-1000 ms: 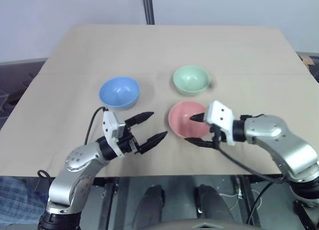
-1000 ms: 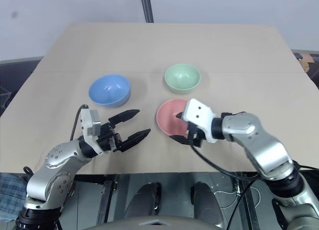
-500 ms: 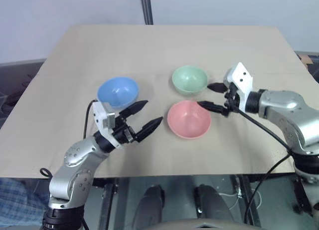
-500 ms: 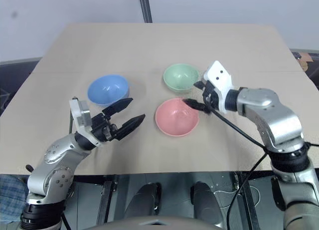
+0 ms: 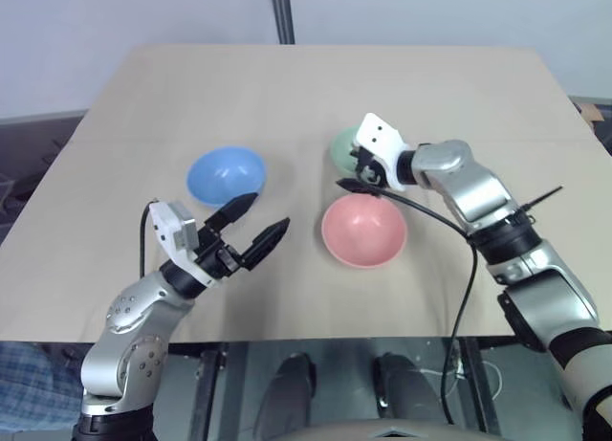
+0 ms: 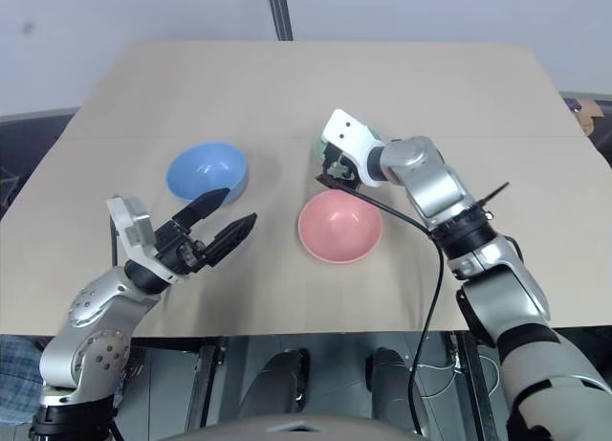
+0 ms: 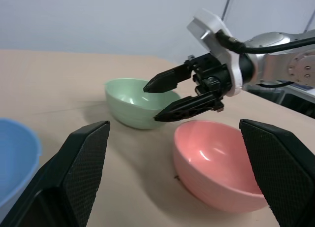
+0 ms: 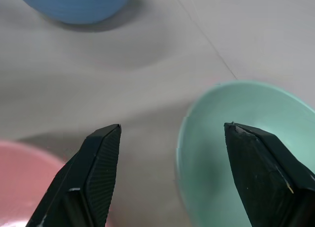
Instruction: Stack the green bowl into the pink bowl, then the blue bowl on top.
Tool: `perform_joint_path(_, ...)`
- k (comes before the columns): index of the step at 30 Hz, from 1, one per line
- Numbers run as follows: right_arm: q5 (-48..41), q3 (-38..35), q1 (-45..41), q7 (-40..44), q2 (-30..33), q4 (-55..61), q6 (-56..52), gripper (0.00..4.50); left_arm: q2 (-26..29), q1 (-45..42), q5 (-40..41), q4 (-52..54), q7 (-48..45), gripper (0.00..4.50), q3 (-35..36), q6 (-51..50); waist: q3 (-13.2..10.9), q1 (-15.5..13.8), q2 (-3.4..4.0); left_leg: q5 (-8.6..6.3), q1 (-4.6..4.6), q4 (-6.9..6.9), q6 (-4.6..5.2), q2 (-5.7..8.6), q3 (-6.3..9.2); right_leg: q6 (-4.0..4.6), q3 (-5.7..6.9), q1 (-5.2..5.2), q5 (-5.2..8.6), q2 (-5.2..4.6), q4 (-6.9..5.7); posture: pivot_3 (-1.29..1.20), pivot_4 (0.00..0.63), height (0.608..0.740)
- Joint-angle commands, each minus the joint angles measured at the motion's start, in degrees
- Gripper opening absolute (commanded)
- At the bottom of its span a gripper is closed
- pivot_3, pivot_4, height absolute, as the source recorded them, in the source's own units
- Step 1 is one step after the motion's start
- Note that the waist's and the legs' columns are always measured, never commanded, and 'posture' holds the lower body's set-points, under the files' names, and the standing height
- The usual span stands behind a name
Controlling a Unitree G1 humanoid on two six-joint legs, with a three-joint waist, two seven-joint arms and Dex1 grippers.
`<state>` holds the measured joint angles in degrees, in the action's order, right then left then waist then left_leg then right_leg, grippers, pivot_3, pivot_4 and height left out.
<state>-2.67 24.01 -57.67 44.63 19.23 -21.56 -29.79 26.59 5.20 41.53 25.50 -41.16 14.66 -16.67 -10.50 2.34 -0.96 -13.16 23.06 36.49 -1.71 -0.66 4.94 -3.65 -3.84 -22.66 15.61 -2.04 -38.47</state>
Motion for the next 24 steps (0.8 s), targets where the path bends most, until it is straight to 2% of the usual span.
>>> perform_joint_path(1, 2.04, -0.61, -3.04, 0.14, -2.04, -5.14, 2.56, 3.60, -0.02, 1.04, -0.05, 2.79, 0.87, 4.46, 1.89, 1.52, 0.00, 0.02, 0.00, 0.00, 0.00, -0.01, 0.00, 0.00, 0.00, 0.00, 0.00, -0.01, 0.00, 0.00, -0.01, 0.00, 0.150, 0.740)
perform_joint_path(5, 3.84, -1.07, -4.28, 0.21, -3.72, -10.75, 3.78, 3.60, -0.14, 2.06, -0.45, 3.29, 1.71, 4.46, 2.04, 1.94, -0.01, 0.10, 0.02, 0.00, -0.02, -0.03, 0.00, 0.00, -0.02, 0.00, -0.01, -0.03, 0.00, 0.00, -0.05, 0.00, 0.150, 0.740)
perform_joint_path(6, 4.20, -1.14, -4.41, 0.31, -3.84, -11.61, 4.07, 3.01, -0.11, 2.33, -0.60, 3.36, 1.85, 4.46, 2.03, 2.08, -0.01, 0.08, 0.02, 0.00, -0.03, -0.03, 0.00, -0.01, -0.01, 0.01, -0.01, -0.03, 0.00, 0.01, -0.05, 0.00, 0.150, 0.740)
perform_joint_path(7, 4.54, -1.25, -4.49, 0.46, -3.90, -12.33, 4.38, 2.82, -0.09, 2.59, -0.84, 3.35, 1.95, 4.46, 2.02, 2.25, -0.01, 0.06, 0.02, 0.00, -0.03, -0.03, 0.00, -0.01, -0.02, 0.01, -0.01, -0.03, 0.00, 0.01, -0.06, 0.00, 0.150, 0.740)
perform_joint_path(8, 4.89, -1.34, -4.52, 0.60, -3.91, -12.90, 4.73, 2.45, -0.11, 2.76, -0.95, 3.35, 1.98, 4.46, 2.03, 2.32, -0.01, 0.07, 0.02, 0.00, -0.03, -0.03, 0.00, 0.00, -0.01, 0.01, -0.01, -0.03, 0.00, 0.01, -0.06, 0.00, 0.150, 0.740)
perform_joint_path(11, 5.66, -1.67, -4.49, 0.98, -3.90, -13.56, 5.43, 0.86, -0.12, 2.93, -1.05, 3.26, 1.94, 4.46, 1.93, 2.52, -0.02, 0.11, 0.03, 0.00, -0.03, -0.03, 0.00, 0.00, -0.03, 0.01, -0.01, -0.04, 0.00, 0.01, -0.06, 0.00, 0.150, 0.740)
perform_joint_path(13, 6.14, -1.93, -4.41, 1.06, -3.83, -13.48, 5.85, 0.03, -0.10, 2.68, -1.12, 3.00, 1.84, 4.46, 1.70, 2.60, -0.01, 0.15, 0.03, 0.00, -0.04, -0.04, 0.00, -0.01, -0.02, 0.01, -0.01, -0.04, 0.00, 0.02, -0.09, 0.00, 0.150, 0.740)
perform_joint_path(20, 8.33, -2.37, -3.74, 1.12, -2.40, -8.95, 8.93, 0.03, 0.00, 1.72, -0.75, 2.28, 0.93, 4.46, 1.31, 2.66, -0.04, 0.17, 0.06, 0.00, -0.07, -0.04, 0.00, -0.02, -0.04, 0.01, -0.03, -0.05, 0.00, 0.04, -0.15, 0.00, 0.150, 0.740)
perform_joint_path(22, 7.51, -2.87, -2.54, 3.23, -0.97, -2.79, 8.85, 0.03, 0.07, 1.41, -0.64, 2.11, 0.53, 4.46, 1.22, 2.66, -0.04, 0.14, 0.06, 0.00, -0.04, -0.04, 0.00, -0.02, -0.04, 0.01, -0.03, -0.06, 0.00, 0.03, -0.12, 0.00, 0.150, 0.740)
perform_joint_path(24, 4.69, -3.63, 0.02, 8.07, 1.96, 8.29, 6.61, 0.03, 0.16, 0.85, -0.50, 1.71, 0.14, 4.46, 1.04, 2.61, -0.04, 0.09, 0.05, 0.00, -0.02, -0.05, 0.00, -0.01, -0.03, 0.01, -0.03, -0.07, 0.00, 0.02, -0.09, 0.00, 0.150, 0.740)
